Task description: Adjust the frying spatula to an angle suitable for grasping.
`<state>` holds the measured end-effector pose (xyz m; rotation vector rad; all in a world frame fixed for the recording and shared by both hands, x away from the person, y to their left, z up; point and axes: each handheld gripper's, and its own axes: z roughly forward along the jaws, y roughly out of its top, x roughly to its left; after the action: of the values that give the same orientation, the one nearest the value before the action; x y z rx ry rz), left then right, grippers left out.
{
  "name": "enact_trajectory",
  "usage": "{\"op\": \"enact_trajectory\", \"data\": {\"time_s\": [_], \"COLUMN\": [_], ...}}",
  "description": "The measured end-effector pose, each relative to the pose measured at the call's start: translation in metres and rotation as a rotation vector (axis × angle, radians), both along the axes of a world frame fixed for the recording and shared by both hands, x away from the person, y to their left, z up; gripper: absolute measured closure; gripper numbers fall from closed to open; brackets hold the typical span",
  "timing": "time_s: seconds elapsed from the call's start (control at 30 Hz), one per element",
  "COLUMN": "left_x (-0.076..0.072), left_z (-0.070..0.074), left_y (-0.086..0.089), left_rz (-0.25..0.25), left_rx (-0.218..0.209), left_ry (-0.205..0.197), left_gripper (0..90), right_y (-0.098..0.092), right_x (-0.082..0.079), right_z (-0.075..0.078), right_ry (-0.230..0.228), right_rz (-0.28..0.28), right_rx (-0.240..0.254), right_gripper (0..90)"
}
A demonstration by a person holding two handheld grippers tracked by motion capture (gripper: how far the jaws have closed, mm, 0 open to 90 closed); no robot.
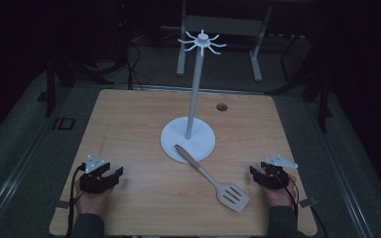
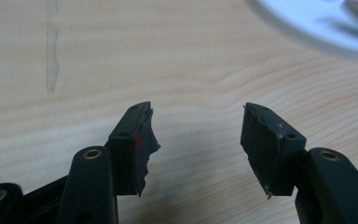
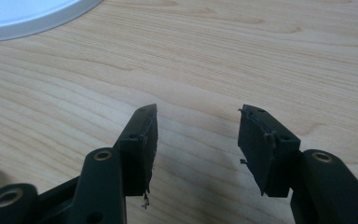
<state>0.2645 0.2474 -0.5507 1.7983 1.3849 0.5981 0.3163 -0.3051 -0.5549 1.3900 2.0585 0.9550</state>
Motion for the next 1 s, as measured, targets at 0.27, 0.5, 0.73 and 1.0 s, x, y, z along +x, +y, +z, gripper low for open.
{"op": "enact_trajectory", "data": {"time_s": [0.27, 0.5, 0.73, 1.0], "left_x": [-0.006, -0.005, -0.006, -0.006], "left_z": [0.005, 0.004, 0.004, 0.003], "left_y": [-0.007, -0.004, -0.004, -0.006], "left_rz": [-0.007, 0.009, 0.016, 0.022], "left_rx": [0.048, 0.044, 0.053, 0.072], "left_ry": [-0.026, -0.024, -0.031, -0.038], "left_gripper": [44.8, 45.4, 45.2, 44.9], "right_y": [0.004, 0.014, 0.023, 0.042], "right_x": [-0.005, -0.013, -0.014, -0.015], "right_z": [0.004, 0.016, 0.029, 0.048], "right_ry": [0.038, 0.017, -0.007, -0.006], "right_rz": [0.028, 0.061, 0.095, 0.166], "right_rx": [-0.005, -0.044, -0.067, -0.095], "right_gripper": [48.2, 52.3, 54.6, 55.6]}}
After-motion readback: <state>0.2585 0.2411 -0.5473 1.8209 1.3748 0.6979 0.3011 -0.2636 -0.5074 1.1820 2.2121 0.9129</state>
